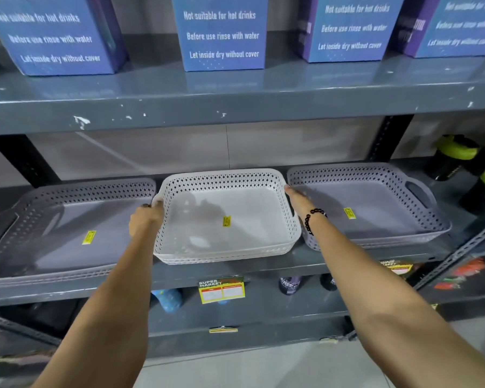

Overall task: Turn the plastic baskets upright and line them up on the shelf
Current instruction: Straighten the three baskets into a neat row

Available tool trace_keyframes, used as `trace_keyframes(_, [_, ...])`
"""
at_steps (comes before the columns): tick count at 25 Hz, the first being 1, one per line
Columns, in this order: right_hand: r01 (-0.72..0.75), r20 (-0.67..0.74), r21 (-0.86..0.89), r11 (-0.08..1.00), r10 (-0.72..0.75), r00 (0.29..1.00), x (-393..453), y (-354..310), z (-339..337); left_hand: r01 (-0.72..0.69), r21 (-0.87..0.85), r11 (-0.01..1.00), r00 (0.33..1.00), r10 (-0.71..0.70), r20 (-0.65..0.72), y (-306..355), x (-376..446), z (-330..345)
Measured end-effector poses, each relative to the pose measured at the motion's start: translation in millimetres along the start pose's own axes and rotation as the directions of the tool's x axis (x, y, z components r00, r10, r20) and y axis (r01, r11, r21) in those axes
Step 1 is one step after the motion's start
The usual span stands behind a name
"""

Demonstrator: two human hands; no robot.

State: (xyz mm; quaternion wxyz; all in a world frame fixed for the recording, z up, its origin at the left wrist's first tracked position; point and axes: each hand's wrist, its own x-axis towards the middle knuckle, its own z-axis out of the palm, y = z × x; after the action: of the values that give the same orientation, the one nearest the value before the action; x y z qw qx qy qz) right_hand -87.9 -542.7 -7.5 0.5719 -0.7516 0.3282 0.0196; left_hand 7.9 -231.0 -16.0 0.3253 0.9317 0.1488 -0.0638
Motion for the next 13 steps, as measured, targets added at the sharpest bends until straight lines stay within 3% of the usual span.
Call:
trace_keyframes(3, [0.038, -0.049, -0.179, 0.983, -0.048, 0.998, 3.8, 1.5, 0.5, -0.019, 0.058, 0.998, 1.0, 0.02, -0.016, -0.4, 1.1, -1.1])
trace_keyframes(7, [0.15, -0.095, -0.559, 0.816, -0.243, 0.965, 7.4, 3.1, 1.0, -0.174, 0.177, 0.969, 0.981, 0.187, -0.058, -0.7, 4.8, -0.7])
trace_keyframes(13, [0.216, -0.079, -0.699, 0.681, -0.374, 0.924, 18.2, 17.9, 9.0, -0.305, 0.358, 0.882, 0.938, 0.343, -0.046, -7.4, 1.7, 3.4])
